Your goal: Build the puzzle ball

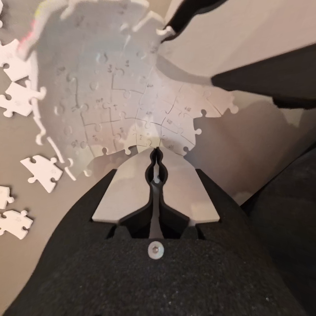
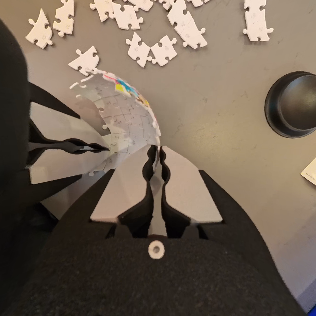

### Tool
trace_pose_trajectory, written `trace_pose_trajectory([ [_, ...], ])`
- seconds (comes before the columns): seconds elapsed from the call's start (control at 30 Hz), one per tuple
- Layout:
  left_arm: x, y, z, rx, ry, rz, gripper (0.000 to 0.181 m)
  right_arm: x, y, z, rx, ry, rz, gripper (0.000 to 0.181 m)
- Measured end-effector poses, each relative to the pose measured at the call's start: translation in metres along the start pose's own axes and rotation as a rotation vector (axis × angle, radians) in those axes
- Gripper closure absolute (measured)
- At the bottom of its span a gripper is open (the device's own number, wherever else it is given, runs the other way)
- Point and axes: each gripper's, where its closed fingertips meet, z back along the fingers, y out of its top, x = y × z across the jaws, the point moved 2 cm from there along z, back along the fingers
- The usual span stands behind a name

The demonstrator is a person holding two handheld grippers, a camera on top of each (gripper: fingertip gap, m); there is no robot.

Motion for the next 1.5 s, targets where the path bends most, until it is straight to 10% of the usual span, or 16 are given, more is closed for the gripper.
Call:
trace_pose_trajectory([
  [0.37,-0.015,0.007,0.039,0.165,-0.04,0.067,0.181,0.002,-0.002,0.0,0.006,0.004,0.0,0.177],
  [0.63,-0.069,-0.043,0.062,0.174,0.113,0.028,0.18,0.001,0.001,0.001,-0.007,0.019,0.013,0.177],
  [0.9,-0.107,-0.053,0.073,0.294,0.295,0.061,0.142,0.006,0.0,-0.001,-0.025,0.05,-0.036,0.178],
  [1.17,-0.053,0.017,0.058,0.361,0.185,-0.148,0.147,0.009,-0.008,-0.002,-0.045,0.079,-0.088,0.177],
  [1.5,-0.072,0.063,0.038,0.268,0.099,-0.178,0.154,0.009,-0.012,-0.006,-0.058,0.092,-0.074,0.174],
])
